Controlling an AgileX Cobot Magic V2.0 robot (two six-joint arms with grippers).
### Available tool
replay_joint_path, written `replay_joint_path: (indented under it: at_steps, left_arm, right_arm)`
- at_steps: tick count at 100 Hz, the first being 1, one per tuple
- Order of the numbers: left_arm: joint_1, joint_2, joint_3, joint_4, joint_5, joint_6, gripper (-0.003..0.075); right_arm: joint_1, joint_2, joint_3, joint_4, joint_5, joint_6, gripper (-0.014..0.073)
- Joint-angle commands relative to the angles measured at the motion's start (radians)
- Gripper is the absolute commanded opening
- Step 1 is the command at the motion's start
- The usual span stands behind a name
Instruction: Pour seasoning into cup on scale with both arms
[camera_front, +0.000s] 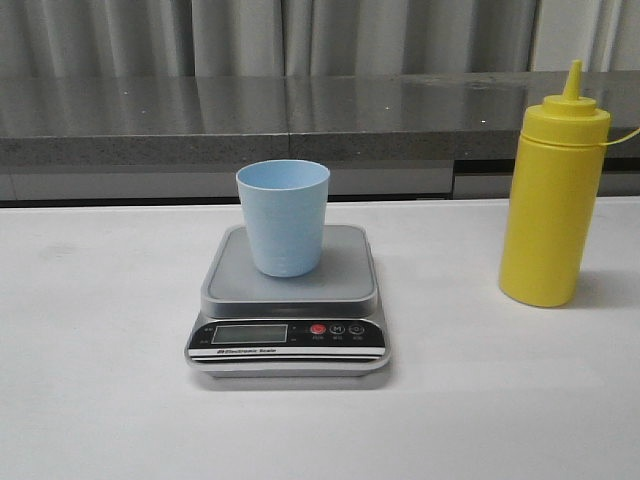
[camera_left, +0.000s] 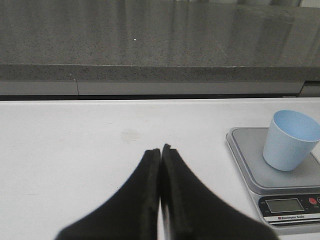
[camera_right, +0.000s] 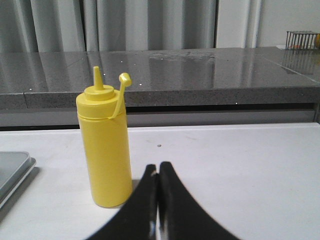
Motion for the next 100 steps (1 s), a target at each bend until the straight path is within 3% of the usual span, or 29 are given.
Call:
replay_joint_path:
  at_steps: [1, 100]
  left_arm:
    - [0.003, 0.008, -0.024, 0.0, -0.078, -0.008, -0.002]
    - [0.003, 0.006, 0.031, 0.0, -0.095, -0.008, -0.002]
  right_arm:
    - [-0.006, -0.025, -0.018, -0.013, -0.074, -0.01, -0.0068]
    - [-0.006, -0.025, -0.018, -0.013, -0.074, -0.01, -0.0068]
